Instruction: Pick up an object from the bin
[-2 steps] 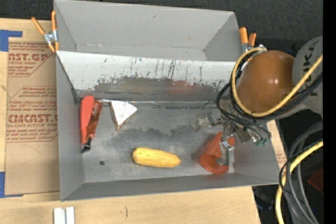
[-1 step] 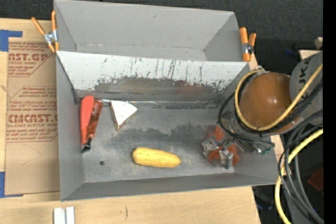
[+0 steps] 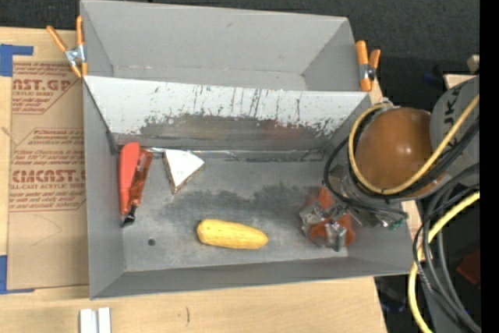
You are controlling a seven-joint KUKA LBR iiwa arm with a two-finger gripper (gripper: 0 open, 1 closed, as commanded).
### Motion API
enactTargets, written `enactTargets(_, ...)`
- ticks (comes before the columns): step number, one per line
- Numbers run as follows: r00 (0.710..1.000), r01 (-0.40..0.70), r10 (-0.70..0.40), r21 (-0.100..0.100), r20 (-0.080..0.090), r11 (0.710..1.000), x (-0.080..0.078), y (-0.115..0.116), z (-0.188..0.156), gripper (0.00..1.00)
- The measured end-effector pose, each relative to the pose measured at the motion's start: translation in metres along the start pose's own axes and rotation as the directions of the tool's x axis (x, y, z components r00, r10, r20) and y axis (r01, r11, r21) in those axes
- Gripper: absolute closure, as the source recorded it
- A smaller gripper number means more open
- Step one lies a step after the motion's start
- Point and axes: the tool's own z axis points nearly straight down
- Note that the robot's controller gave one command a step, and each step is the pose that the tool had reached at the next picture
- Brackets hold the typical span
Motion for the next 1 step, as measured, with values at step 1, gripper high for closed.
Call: enactTargets(1,1.0,0.023,-0.023,-0.005,-0.002,1.0,0.0024,-0.0039,-0.053,1.0)
